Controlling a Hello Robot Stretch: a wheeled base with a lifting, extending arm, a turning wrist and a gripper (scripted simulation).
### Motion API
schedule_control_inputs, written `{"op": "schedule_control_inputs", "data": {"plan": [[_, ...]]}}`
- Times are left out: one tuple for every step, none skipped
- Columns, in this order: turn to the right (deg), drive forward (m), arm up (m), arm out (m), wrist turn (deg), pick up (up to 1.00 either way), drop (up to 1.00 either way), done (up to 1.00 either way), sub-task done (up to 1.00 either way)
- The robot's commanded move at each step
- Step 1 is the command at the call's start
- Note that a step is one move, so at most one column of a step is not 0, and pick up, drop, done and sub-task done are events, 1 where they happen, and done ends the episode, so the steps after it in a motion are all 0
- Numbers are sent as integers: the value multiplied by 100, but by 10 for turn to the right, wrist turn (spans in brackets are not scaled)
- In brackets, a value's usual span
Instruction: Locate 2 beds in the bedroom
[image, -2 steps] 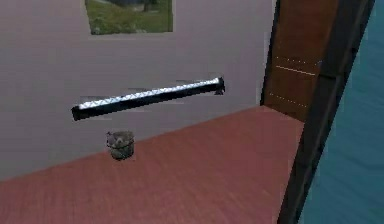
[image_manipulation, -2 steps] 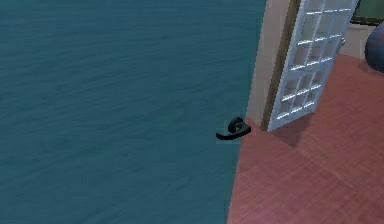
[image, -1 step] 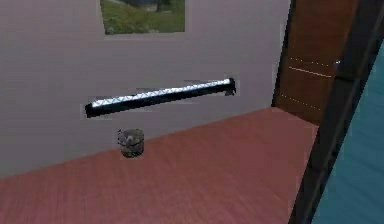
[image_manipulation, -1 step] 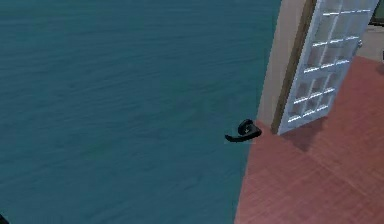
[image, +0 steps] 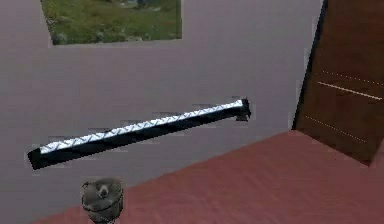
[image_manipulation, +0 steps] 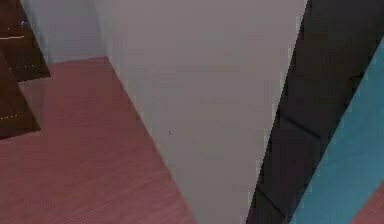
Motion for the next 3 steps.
{"op": "schedule_control_inputs", "data": {"plan": [[450, 0, 0, 0, 0, 0, 0, 0, 0], [120, 0, 0, 0, 0, 0, 0, 0, 0], [0, 100, 0, 0, 0, 0, 0, 0, 0]]}}
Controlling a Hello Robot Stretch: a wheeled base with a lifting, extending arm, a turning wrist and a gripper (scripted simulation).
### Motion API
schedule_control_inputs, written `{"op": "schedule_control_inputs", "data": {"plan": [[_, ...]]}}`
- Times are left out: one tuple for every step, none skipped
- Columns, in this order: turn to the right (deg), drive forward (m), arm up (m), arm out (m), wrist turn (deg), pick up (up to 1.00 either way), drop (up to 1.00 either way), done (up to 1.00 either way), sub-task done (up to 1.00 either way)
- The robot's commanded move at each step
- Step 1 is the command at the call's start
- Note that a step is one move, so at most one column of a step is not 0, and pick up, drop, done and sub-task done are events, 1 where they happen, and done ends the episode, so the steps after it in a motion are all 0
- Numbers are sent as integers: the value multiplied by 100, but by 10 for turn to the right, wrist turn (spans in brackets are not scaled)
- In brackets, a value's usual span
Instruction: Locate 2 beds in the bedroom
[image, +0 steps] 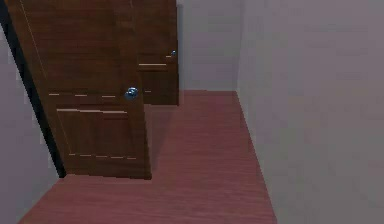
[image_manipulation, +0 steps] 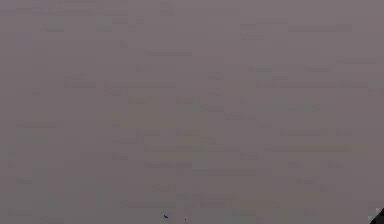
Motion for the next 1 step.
{"op": "schedule_control_inputs", "data": {"plan": [[30, 0, 0, 0, 0, 0, 0, 0, 0]]}}
